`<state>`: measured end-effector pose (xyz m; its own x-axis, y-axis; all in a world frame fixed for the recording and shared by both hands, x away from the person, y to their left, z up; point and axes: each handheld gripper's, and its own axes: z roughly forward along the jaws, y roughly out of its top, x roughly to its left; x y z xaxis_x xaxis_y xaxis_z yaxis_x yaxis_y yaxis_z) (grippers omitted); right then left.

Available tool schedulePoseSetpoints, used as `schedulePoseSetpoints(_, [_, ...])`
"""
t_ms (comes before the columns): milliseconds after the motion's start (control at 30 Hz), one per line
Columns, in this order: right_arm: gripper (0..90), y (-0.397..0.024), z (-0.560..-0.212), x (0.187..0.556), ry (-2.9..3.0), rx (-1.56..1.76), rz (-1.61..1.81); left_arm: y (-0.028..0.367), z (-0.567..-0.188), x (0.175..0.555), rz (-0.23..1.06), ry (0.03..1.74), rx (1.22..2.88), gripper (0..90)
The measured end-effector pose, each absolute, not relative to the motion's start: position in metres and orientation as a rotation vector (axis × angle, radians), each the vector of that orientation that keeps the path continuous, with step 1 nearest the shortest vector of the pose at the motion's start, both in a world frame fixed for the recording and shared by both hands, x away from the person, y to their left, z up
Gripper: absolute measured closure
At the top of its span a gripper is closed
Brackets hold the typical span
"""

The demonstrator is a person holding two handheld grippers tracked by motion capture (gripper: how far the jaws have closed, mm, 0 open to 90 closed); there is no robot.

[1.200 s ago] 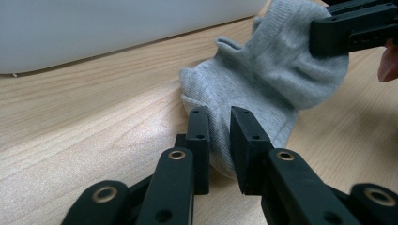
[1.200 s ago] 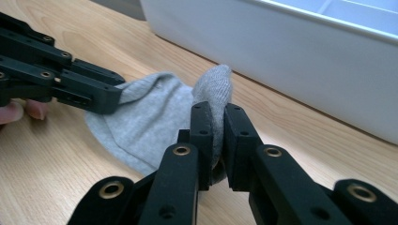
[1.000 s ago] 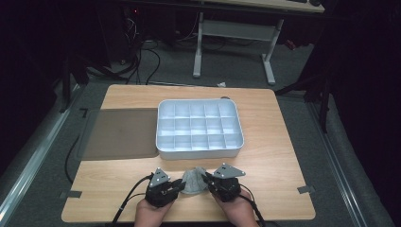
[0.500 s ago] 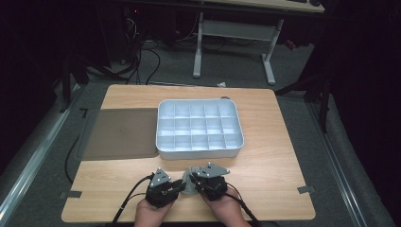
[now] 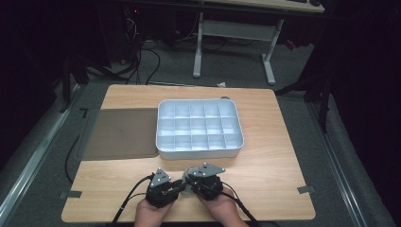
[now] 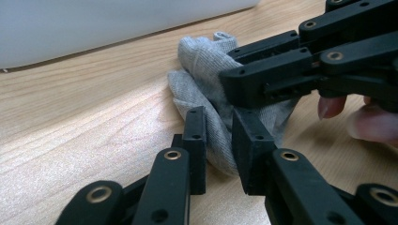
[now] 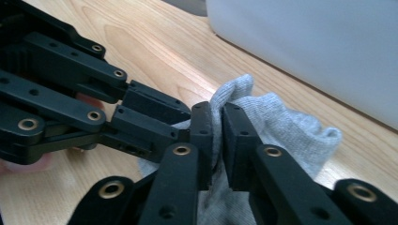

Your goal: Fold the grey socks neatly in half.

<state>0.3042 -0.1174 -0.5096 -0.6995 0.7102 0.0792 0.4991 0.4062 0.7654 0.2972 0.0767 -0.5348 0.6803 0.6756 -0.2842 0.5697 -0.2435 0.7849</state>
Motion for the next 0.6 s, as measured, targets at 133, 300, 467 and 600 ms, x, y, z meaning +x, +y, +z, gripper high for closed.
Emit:
schedulePoseSetpoints(133, [75.3,-0.122,-0.499,0.300,2.372,1.053,1.233,0.077,-0.535,0.297,0.136,0.972,1.923,74.9])
schedulePoseSetpoints(300, [77.4,-0.136,-0.481,0.291,2.312,1.036,1.265,0.077,-0.535,0.297,0.134,0.973,1.923,73.9])
schedulePoseSetpoints(467, [74.3,-0.134,-0.501,0.290,2.381,1.064,1.202,0.079,-0.535,0.297,0.124,0.971,1.910,70.1])
schedulePoseSetpoints(600, [74.2,-0.132,-0.506,0.291,2.385,1.086,1.200,0.087,-0.528,0.295,0.092,0.964,1.861,68.7])
